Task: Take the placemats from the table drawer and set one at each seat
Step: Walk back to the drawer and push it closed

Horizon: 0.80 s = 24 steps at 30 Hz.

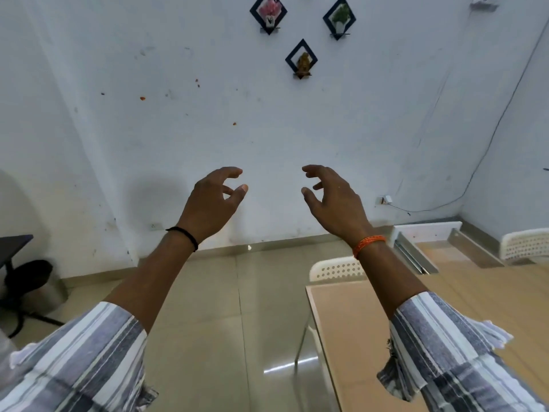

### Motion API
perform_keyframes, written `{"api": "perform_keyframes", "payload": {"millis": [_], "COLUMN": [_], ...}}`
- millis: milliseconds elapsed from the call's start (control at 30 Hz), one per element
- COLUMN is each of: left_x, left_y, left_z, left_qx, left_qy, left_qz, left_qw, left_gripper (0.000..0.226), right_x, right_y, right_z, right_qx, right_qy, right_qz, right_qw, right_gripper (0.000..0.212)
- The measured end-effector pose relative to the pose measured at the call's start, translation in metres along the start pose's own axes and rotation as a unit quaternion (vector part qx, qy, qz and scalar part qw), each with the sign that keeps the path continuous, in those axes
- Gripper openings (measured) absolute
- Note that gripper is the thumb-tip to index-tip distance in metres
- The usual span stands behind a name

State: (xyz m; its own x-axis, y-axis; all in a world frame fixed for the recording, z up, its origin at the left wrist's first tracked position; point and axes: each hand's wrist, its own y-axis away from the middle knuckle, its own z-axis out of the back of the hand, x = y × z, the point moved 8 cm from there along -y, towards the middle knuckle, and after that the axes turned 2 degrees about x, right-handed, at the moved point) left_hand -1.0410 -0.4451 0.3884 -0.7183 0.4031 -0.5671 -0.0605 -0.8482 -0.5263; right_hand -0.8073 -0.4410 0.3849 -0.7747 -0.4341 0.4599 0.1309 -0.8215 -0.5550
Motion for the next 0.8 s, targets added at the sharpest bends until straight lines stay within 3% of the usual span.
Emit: {"api": "perform_keyframes", "payload": {"millis": [533,800], "left_x": [0.181,0.234], "left_y": [-0.307,-0.467], "left_z": [-0.100,-0.176], "left_qx": [0.032,0.097], "left_qy": [0.077,0.067], "left_qz": [-0.062,-0.161], "left_qw": [0.995,0.980], "left_gripper": [0.041,0.043], "right_x": [-0.114,-0.172], "right_y": [-0.264,-0.382], "right_z": [-0.150,-0.191], "right_qx": [-0.034,-0.083], "right_qy": [0.072,0.173], "right_qz": [-0.066,-0.144], "right_qw": [0.995,0.971], "right_gripper": [0.041,0.045]}}
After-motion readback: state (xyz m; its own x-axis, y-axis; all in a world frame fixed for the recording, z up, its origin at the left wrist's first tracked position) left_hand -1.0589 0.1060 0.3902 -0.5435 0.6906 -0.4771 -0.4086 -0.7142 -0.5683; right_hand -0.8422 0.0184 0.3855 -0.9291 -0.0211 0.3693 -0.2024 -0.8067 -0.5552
